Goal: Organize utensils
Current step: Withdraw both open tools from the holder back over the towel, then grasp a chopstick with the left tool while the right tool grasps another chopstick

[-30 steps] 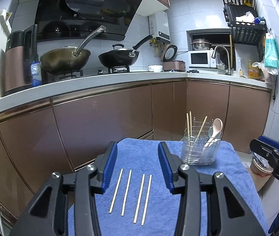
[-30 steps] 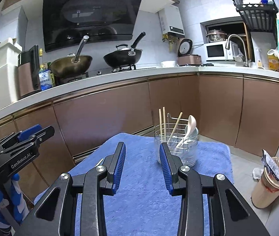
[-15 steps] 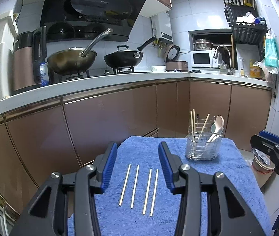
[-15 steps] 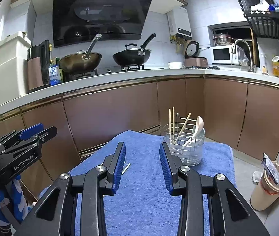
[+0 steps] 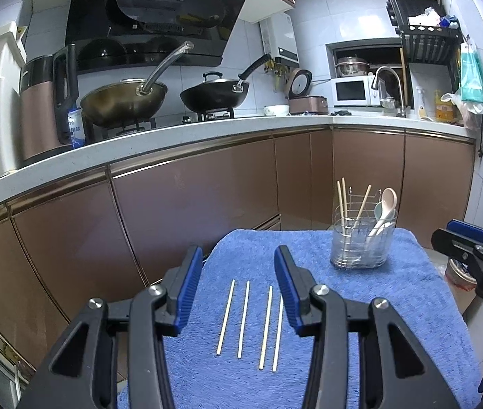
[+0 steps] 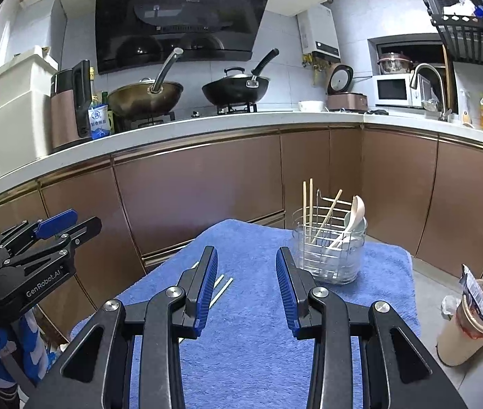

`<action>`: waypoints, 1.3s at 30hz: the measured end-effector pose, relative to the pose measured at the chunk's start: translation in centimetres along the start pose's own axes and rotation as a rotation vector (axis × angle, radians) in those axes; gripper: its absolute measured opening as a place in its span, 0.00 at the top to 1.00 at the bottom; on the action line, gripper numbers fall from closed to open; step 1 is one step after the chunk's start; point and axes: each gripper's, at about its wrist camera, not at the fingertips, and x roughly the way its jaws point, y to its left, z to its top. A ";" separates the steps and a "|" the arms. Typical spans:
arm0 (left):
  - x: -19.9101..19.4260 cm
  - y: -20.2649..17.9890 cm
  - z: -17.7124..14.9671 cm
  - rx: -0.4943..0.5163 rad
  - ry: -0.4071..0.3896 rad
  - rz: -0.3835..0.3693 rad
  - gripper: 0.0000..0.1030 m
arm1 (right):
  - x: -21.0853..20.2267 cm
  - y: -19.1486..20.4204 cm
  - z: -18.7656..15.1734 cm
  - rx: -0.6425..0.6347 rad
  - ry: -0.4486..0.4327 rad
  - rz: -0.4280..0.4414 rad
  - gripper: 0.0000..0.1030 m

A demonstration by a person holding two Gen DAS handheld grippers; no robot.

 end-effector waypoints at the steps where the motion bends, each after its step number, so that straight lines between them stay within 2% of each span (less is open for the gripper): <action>1: 0.4 0.1 -0.1 0.000 0.008 -0.002 0.59 | 0.4 -0.1 -0.1 0.000 0.009 0.001 0.65; 6: 3.0 1.5 -0.3 -0.027 0.068 -0.029 0.59 | 2.3 0.1 -0.4 -0.004 0.050 0.010 0.65; 11: 7.1 6.0 -0.4 -0.101 0.176 -0.063 0.59 | 4.9 0.1 -0.3 -0.018 0.114 0.023 0.65; 14: 10.4 8.8 -0.5 -0.149 0.272 -0.114 0.59 | 7.2 0.1 -0.2 -0.017 0.171 0.049 0.65; 17: 14.0 10.2 -1.0 -0.188 0.388 -0.222 0.60 | 10.6 0.1 -0.5 0.012 0.248 0.109 0.65; 21: 19.7 9.2 -2.4 -0.197 0.549 -0.353 0.60 | 16.2 0.1 -1.5 0.054 0.381 0.183 0.66; 25: 24.9 6.8 -4.0 -0.165 0.672 -0.425 0.63 | 22.8 0.2 -3.3 0.106 0.539 0.241 0.70; 26: 26.6 6.2 -4.4 -0.161 0.710 -0.439 0.66 | 24.1 0.4 -3.6 0.107 0.566 0.243 0.70; 31: 31.8 4.4 -5.6 -0.125 0.809 -0.447 0.69 | 30.3 0.7 -5.1 0.137 0.708 0.242 0.72; 34: 34.2 3.4 -6.4 -0.111 0.869 -0.445 0.74 | 32.5 1.0 -5.6 0.128 0.757 0.223 0.72; 39: 36.1 2.5 -7.0 -0.075 0.911 -0.434 0.81 | 34.8 1.8 -6.0 0.100 0.809 0.193 0.72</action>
